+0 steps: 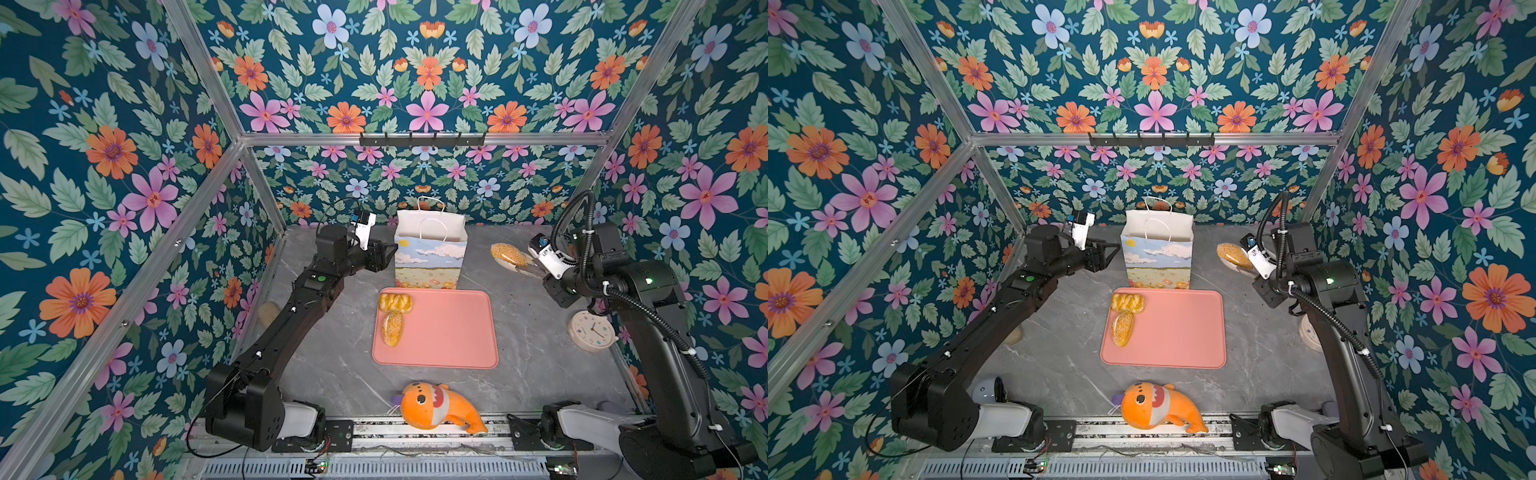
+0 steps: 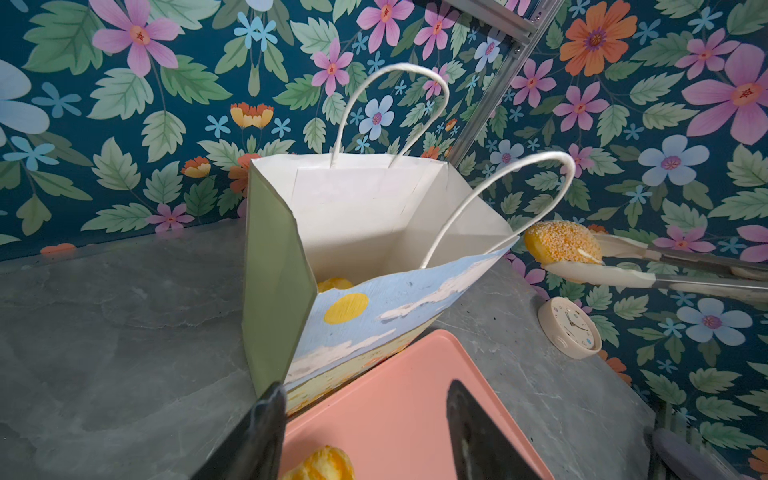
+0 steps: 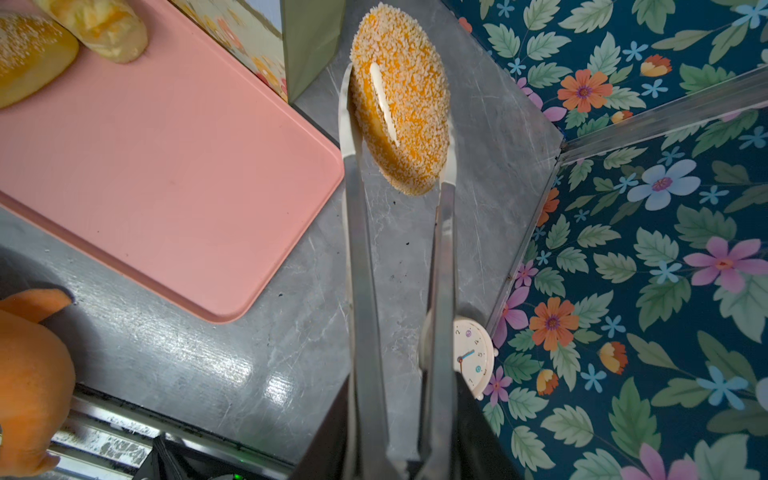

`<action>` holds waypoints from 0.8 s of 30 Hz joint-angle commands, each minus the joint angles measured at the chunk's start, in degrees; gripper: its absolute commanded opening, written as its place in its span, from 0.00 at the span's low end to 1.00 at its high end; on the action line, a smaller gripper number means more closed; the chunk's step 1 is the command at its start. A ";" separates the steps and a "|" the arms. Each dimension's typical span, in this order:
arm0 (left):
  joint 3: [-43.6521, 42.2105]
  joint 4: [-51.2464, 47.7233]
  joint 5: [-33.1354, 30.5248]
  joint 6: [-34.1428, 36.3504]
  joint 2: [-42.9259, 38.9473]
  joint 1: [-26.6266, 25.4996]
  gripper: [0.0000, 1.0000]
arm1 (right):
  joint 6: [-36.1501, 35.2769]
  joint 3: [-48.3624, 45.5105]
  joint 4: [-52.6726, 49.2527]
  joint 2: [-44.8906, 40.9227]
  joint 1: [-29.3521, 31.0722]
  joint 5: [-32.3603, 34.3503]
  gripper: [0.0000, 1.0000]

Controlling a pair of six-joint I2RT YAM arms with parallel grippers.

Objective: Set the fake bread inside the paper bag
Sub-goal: 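Lift the sugar-coated bun with the tongs and carry it toward the bag, then hold the bun above the bag opening and lower it inside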

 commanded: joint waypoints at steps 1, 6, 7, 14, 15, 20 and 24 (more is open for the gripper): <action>0.96 -0.03 -0.61 -0.41 0.50 0.11 0.62 | 0.36 2.55 3.26 2.17 -0.22 -2.68 0.31; 1.56 0.15 -0.64 -1.07 1.45 0.20 0.62 | -0.21 6.81 4.20 5.61 -0.43 -4.12 0.31; 1.72 0.15 -0.81 -1.18 1.68 0.24 0.63 | -0.21 7.77 4.64 6.21 -0.45 -4.92 0.31; 4.79 -2.50 -4.94 -2.09 3.32 0.83 0.63 | -0.04 14.60 6.03 9.82 -0.46 -12.08 0.31; 5.24 -2.79 -5.56 -2.45 3.61 0.93 0.63 | -0.12 15.50 5.93 10.31 -0.41 -12.95 0.31; 8.54 -4.56 -6.85 -4.66 5.88 1.30 0.62 | 1.00 19.96 6.92 12.41 -0.41 -20.12 0.31; 11.41 -5.39 -5.90 -5.46 7.71 1.42 0.62 | 1.03 22.39 6.54 14.37 -0.42 -24.63 0.31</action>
